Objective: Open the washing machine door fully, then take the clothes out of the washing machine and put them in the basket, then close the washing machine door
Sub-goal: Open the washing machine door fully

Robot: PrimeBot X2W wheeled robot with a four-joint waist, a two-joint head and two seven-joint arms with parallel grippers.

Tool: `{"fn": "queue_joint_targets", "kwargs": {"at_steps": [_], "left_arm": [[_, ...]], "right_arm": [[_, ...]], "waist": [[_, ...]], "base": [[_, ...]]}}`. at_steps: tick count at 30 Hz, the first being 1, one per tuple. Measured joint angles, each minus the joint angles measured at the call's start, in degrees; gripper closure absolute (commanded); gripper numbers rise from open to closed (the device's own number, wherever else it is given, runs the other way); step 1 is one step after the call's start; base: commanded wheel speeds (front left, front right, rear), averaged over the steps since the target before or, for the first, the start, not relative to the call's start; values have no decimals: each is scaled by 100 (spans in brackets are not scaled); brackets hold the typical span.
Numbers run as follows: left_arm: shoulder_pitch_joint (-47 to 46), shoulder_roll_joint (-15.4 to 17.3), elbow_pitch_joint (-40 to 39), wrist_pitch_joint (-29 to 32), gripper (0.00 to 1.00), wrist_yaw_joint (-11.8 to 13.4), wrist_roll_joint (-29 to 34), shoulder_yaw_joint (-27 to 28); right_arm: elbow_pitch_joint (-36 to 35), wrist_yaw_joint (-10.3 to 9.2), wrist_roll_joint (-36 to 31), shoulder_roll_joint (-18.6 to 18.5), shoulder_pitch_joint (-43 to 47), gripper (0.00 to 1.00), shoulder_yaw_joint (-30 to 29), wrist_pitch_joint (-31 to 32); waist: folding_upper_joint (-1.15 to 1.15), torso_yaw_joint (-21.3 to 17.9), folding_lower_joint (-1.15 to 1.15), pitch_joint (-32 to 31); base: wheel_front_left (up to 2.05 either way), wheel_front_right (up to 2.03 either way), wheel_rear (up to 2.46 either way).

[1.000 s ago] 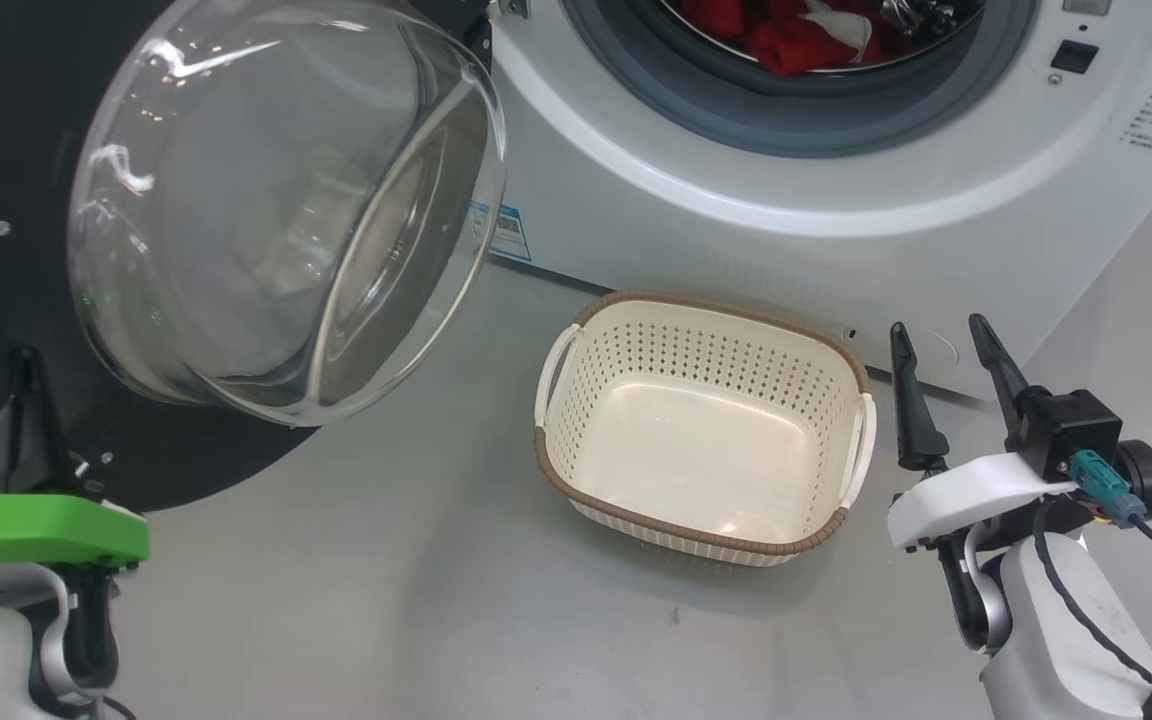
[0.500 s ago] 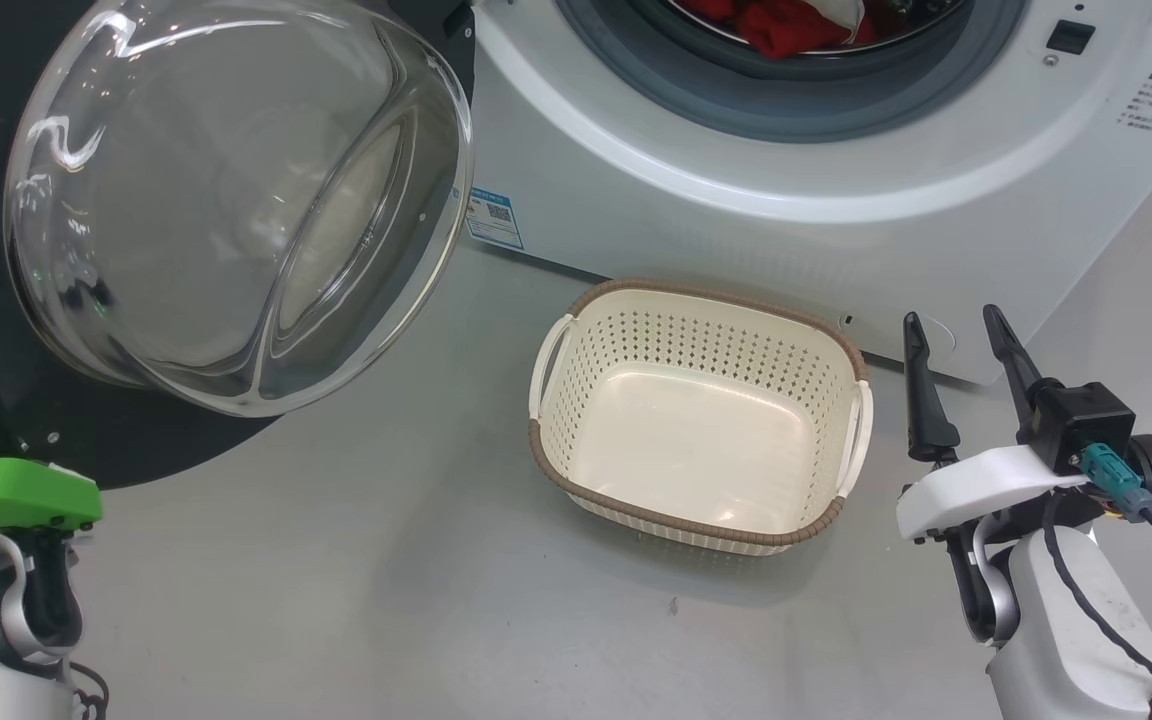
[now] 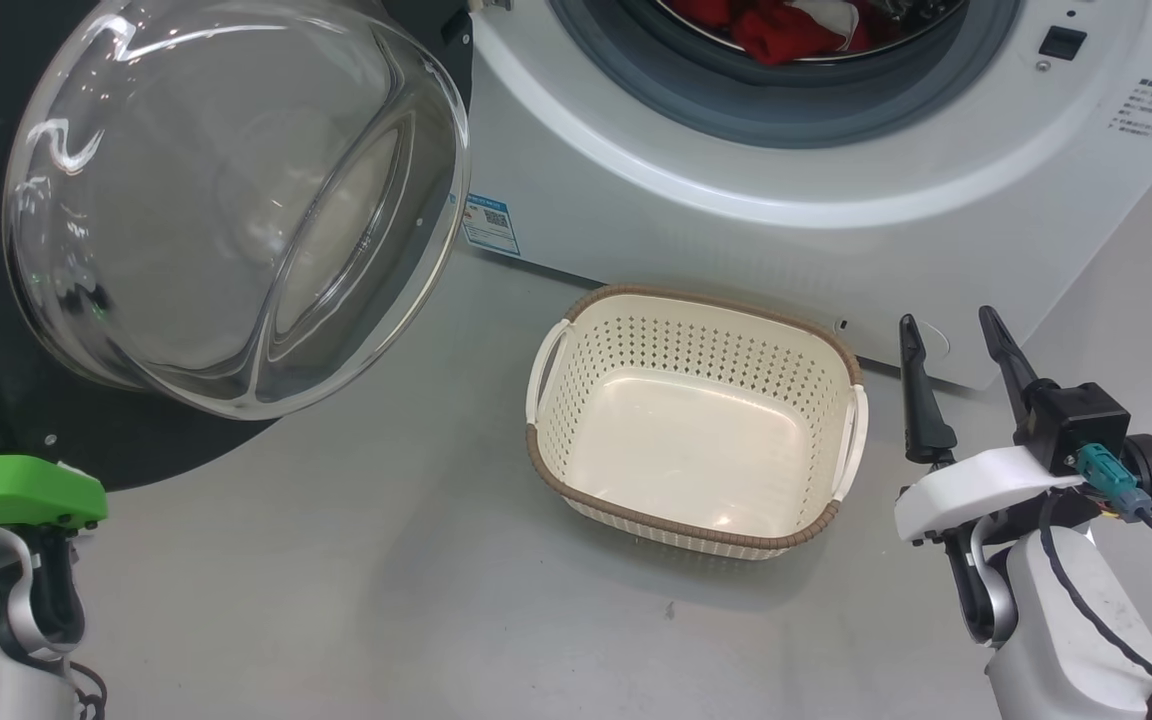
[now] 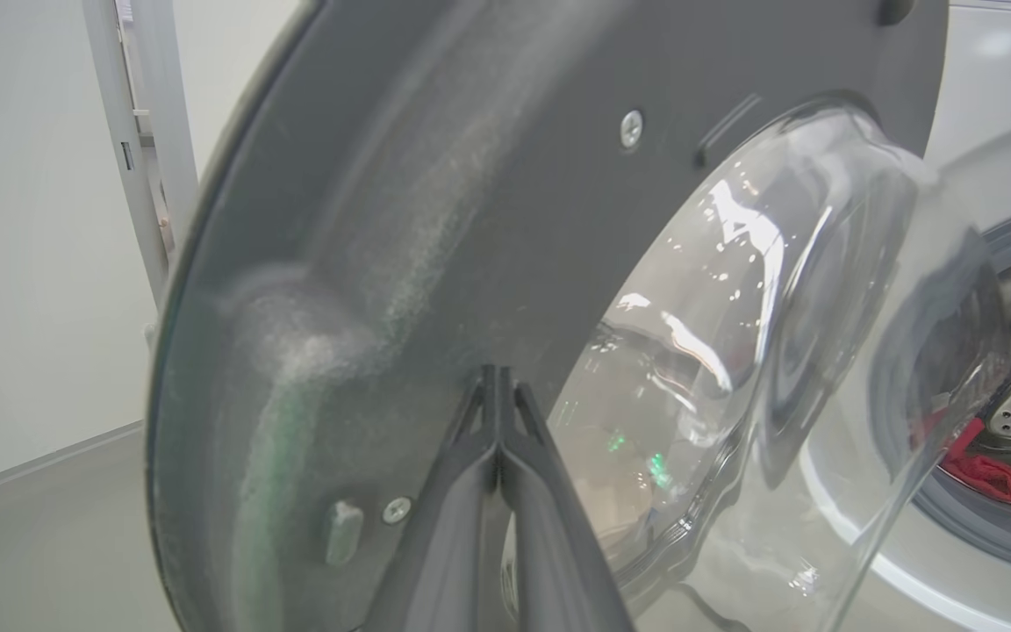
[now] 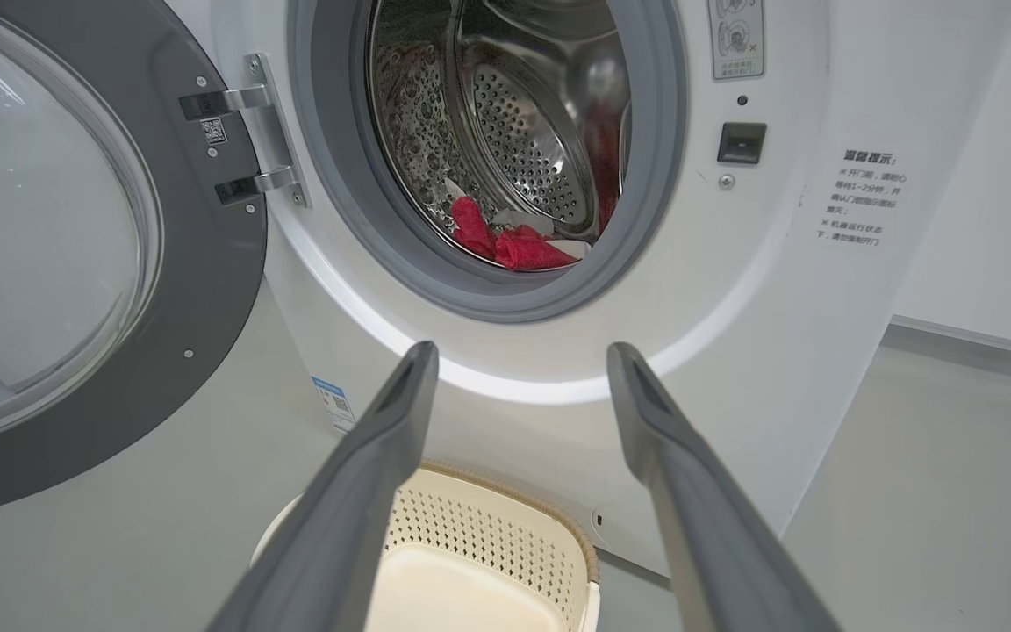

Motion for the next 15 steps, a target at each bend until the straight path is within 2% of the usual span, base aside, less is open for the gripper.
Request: {"fn": "queue_joint_targets", "kwargs": {"at_steps": [7,15], "left_arm": [[67,-77,-219,-13,100,-16,224,-208],[558,-144,-627,-57,100,-15,371,-285]], "right_arm": [[-19,3,1,-1,2,0,14,0],[-75,32,29,0,19,0,58,0]], "waist": [[0,5,0,-68],[0,-51,0,-177]], "base": [[0,0,0],[0,0,0]]}}
